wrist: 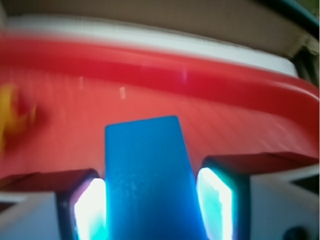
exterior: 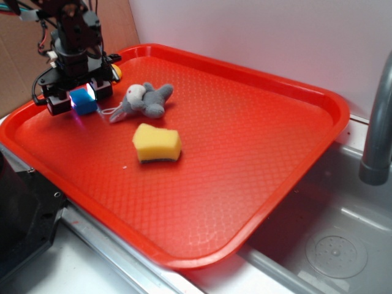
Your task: Grab the blue block.
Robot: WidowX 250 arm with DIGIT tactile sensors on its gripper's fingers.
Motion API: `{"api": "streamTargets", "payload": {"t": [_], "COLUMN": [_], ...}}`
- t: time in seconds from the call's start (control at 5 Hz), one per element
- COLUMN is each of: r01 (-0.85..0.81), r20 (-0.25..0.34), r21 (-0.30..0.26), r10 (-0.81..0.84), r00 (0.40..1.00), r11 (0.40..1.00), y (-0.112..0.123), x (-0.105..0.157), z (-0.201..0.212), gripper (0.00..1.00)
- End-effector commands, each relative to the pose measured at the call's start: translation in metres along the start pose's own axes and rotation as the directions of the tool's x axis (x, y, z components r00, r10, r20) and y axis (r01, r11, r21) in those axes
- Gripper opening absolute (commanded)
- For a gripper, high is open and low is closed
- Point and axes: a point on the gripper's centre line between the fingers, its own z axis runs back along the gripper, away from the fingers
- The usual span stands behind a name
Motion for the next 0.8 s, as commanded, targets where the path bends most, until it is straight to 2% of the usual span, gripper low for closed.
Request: {"api": "streamTargets", "payload": {"t": [0.0, 0.2, 0.4, 0.6], "r01": [0.264, 0.441, 0.588, 0.669], "r20": [-0.017, -0.062, -0.057, -0.055], "r21": [-0.251, -0.377, -0.469, -0.529], "r10": [-0.277, -0.497, -0.687, -0.808], "r00": [0.961, 0.865, 0.724, 0.587], "r11": [0.931, 0.814, 0.659, 0.522], "y": [-0.004, -0.007, -0.001, 0.005], "x": [-0.006, -0.023, -0.041, -0.054], "z": [0.084, 0.124, 0.161, 0.185], "gripper": [0.0, 0.0, 0.0, 0.0]}}
